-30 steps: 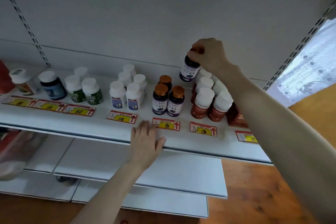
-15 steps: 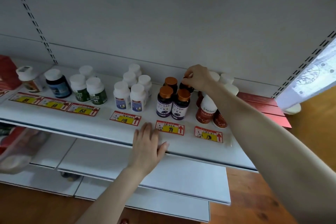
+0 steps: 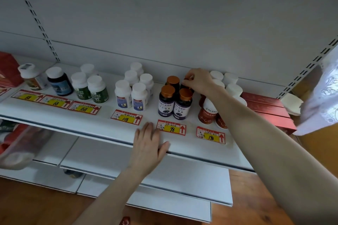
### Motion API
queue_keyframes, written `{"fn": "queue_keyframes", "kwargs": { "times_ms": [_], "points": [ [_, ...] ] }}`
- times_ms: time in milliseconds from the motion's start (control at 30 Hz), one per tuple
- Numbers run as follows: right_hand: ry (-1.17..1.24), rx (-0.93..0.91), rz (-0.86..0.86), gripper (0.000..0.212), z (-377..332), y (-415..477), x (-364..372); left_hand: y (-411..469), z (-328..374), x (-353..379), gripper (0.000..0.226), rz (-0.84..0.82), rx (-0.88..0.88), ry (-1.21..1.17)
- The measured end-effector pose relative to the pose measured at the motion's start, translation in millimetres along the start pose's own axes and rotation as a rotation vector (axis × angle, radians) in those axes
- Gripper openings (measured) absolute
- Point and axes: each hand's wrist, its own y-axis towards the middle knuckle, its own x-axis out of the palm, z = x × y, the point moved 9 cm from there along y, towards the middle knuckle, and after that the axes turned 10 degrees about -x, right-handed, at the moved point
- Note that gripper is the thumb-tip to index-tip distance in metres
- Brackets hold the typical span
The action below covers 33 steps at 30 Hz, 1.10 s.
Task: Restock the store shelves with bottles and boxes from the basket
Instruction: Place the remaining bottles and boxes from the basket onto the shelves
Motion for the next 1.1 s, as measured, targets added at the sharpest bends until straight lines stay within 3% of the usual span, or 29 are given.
{"fn": "queue_keyframes", "kwargs": {
  "times_ms": [333, 433, 600, 733, 1100],
  "points": [
    [-0.069, -0.035, 0.061, 0.031, -13.5, -6.0, -2.0, -1.4, 4.7, -15.6, 0.057, -0.014, 0.050, 0.014],
    [-0.058, -0.128, 0.166, 0.029, -49.9, -6.8, -10.3, -5.9, 9.5, -40.8, 0.058, 0.024, 0.107, 0.015],
    [-0.043, -0.319, 0.162, 0.026, -135.8, -5.3, 18.4, -20.5, -10.3, -91.0, 0.046, 0.126, 0.167, 0.037],
    [0.025, -0.442, 0.082, 0.025, -232.5, -7.2, 77.0, -46.0, -78.1, -129.0, 0.038, 0.163, 0.098, 0.081],
    [0.220, -0.745, -0.099, 0.022, -507.3, -42.4, 274.1, -175.0, -352.8, -250.1, 0.034, 0.210, -0.271, 0.251]
  ]
}}
